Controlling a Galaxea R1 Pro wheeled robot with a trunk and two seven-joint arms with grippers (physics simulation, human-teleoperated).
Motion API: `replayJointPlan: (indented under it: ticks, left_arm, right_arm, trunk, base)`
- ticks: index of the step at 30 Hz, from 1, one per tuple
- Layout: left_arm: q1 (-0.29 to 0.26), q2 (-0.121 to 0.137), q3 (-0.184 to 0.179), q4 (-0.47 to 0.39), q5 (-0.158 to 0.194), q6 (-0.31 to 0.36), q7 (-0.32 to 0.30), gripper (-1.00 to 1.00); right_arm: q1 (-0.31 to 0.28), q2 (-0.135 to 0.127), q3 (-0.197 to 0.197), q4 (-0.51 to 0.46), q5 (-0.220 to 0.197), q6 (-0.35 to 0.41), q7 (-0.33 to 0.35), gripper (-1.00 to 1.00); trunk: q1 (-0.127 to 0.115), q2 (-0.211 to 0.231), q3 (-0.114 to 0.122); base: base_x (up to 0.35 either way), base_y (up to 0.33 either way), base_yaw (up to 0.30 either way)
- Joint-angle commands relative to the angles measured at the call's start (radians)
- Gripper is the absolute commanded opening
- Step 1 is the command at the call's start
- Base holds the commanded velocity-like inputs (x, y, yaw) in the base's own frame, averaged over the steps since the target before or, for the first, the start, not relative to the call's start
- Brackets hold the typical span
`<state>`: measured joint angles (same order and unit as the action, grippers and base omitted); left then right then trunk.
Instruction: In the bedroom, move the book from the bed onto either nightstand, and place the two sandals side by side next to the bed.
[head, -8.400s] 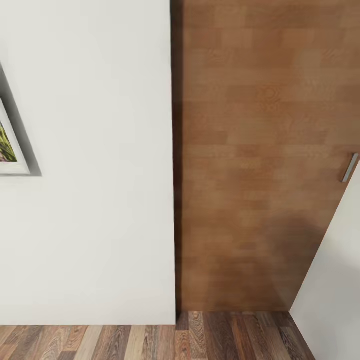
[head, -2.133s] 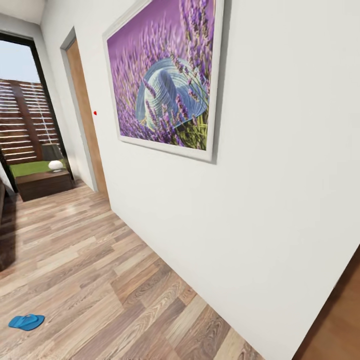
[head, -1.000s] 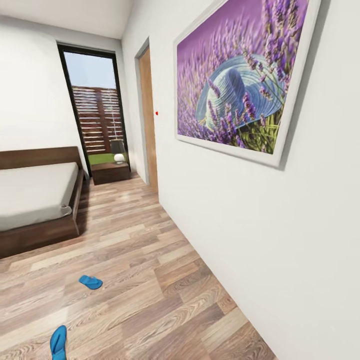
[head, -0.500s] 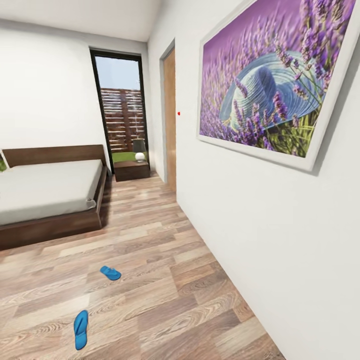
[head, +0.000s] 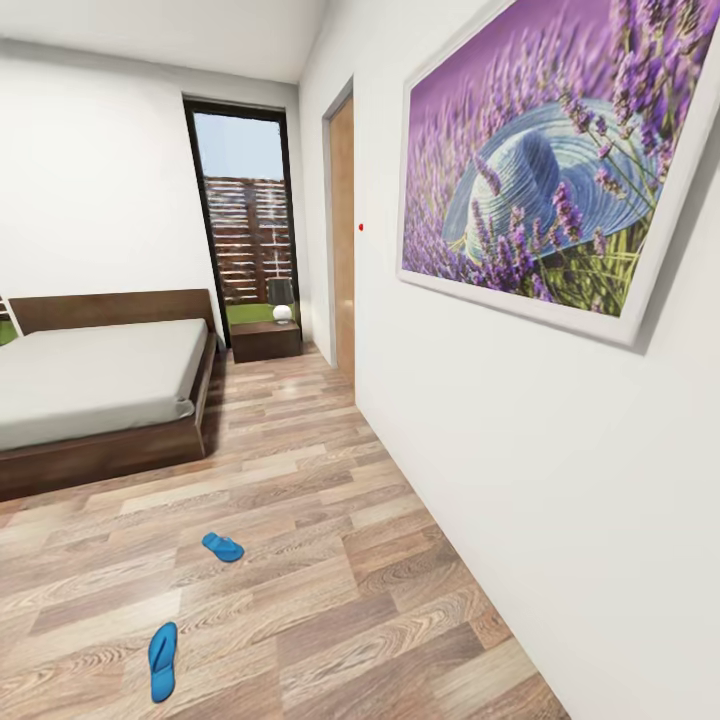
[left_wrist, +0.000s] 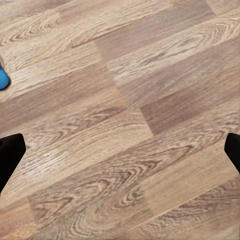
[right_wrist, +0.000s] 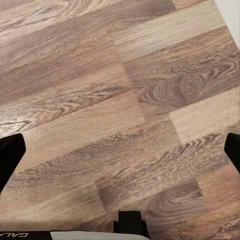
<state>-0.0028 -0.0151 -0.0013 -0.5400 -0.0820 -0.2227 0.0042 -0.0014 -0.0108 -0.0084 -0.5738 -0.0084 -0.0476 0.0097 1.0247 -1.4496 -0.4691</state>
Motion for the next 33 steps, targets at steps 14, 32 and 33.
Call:
replayJointPlan:
  ticks: [14, 32, 33]
  left_arm:
    - [0.0, -0.001, 0.001, -0.002, -0.008, -0.003, 0.0, 1.0]
    - [0.0, -0.002, 0.001, -0.002, -0.008, -0.003, 0.0, 1.0]
    - [0.0, -0.002, 0.001, -0.002, -0.008, -0.003, 0.0, 1.0]
  right_arm:
    - [0.0, 0.0, -0.001, 0.0, 0.002, -0.009, 0.001, 1.0]
    - [0.0, 0.0, 0.002, 0.0, 0.005, -0.009, 0.001, 1.0]
    - [0.0, 0.0, 0.002, 0.0, 0.005, -0.009, 0.001, 1.0]
  trunk:
    - [0.0, 0.0, -0.001]
    - [0.0, 0.0, -0.001]
    - [0.0, 0.0, -0.001]
  base:
    - [0.282, 0.0, 0.0]
    - [0.185, 0.0, 0.0]
    - [0.007, 0.0, 0.0]
